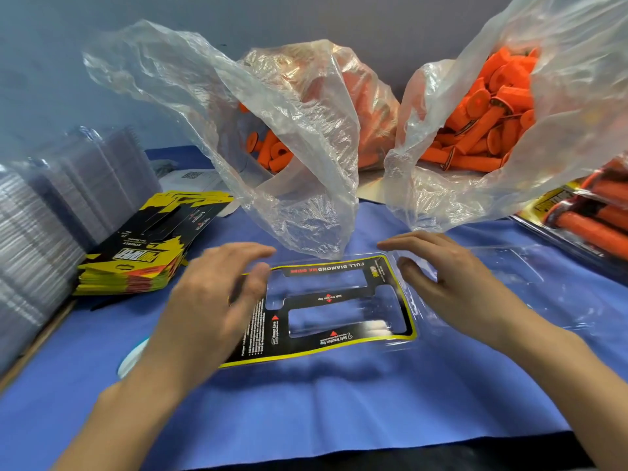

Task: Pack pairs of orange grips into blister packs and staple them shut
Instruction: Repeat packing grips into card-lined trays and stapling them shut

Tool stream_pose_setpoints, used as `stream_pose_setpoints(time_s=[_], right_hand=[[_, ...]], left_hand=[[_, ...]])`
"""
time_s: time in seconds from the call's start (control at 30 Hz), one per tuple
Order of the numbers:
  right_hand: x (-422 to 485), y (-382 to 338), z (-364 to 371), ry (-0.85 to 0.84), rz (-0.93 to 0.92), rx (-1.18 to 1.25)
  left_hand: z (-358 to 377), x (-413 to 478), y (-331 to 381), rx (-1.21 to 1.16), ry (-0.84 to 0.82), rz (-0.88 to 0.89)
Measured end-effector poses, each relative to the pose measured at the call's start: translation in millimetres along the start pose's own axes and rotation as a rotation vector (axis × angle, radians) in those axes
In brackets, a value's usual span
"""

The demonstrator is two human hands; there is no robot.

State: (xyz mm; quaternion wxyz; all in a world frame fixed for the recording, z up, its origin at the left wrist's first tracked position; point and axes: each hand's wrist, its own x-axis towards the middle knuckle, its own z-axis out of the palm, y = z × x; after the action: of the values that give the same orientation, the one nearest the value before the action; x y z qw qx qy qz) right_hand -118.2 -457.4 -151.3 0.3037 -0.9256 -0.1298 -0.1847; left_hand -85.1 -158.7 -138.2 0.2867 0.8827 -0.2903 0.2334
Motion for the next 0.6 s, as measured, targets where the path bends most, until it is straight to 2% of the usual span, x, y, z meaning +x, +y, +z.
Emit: stream_pose_setpoints(time_s=[0.1,0.2,0.43,0.6], right_hand=[[6,-2,1,0.029,0.017,0.001],[15,-3,2,0.047,0.028,-0.003],[37,-1,-1,0.112,0.061,0.055],[47,4,-1,0.087,0.080,0.068]], left_hand=[[-11,5,-22,-0.082,0.125,-0.158],[-14,7,-32,-0.096,0.196,-0.212],[-9,16,-25,-0.021,0.187,-0.152],[1,58,-13,-0.014,0.208,-0.075]])
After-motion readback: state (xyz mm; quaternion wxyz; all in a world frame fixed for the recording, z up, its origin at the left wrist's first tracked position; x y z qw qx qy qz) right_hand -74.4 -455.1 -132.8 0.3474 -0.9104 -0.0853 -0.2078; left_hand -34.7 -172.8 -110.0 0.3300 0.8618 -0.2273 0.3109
